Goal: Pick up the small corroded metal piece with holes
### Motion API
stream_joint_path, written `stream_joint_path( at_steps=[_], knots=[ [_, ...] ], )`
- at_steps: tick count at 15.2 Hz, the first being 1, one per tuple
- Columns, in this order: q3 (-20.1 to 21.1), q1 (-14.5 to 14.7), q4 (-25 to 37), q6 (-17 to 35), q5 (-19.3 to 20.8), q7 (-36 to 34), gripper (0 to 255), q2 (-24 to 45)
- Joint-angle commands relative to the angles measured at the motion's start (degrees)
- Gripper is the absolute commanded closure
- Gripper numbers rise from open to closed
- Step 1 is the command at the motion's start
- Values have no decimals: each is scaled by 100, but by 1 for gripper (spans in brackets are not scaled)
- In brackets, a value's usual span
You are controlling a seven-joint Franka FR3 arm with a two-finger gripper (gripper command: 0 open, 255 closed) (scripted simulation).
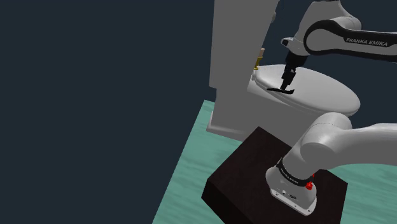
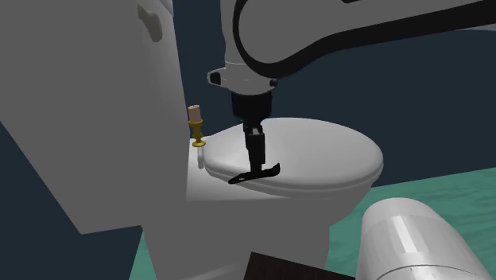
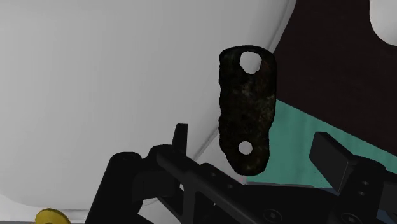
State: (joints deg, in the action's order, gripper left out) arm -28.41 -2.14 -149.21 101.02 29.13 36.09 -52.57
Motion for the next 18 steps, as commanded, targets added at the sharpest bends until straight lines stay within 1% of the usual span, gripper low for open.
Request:
stream_joint_path(
  at_steps=[1,5,7,8,17,18],
  knots=[
    [-73,-32,-157,137,78,16,0,-27],
    [-223,-80,-466,482,226,-40,0,12],
    [-223,-80,-467,482,225,-40,0,11],
    [-225,-78,-469,489,227,-41,255,16],
    [-223,-80,-466,482,226,-40,255,12],
    [-189,-69,-400,405,192,-27,255,0]
  ],
)
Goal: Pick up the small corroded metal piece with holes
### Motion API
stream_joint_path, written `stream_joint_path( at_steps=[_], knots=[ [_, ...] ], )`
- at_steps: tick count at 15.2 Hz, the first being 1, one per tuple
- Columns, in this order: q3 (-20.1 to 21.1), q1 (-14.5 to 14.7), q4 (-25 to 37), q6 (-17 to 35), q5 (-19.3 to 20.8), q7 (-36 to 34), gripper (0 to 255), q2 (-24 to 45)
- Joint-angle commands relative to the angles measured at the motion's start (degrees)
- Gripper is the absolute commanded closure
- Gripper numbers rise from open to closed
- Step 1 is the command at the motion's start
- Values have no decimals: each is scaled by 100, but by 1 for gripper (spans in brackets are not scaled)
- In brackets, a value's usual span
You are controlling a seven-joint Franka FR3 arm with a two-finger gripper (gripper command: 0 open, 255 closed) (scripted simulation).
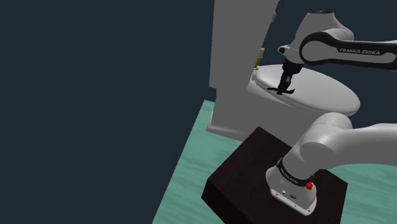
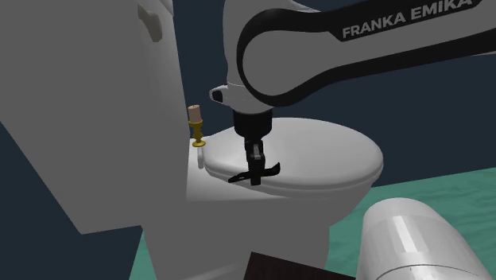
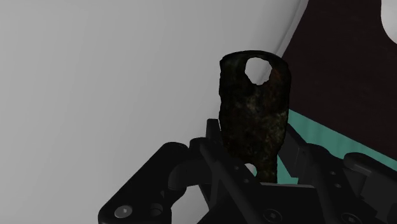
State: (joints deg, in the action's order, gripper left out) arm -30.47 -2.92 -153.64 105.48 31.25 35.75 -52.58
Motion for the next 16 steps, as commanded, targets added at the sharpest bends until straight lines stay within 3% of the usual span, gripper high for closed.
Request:
stream_joint_path(
  at_steps=[1,16],
  knots=[
    [50,19,109,-117,-52,19,255,-10],
    [428,153,1074,-1048,-425,176,255,18]
  ],
)
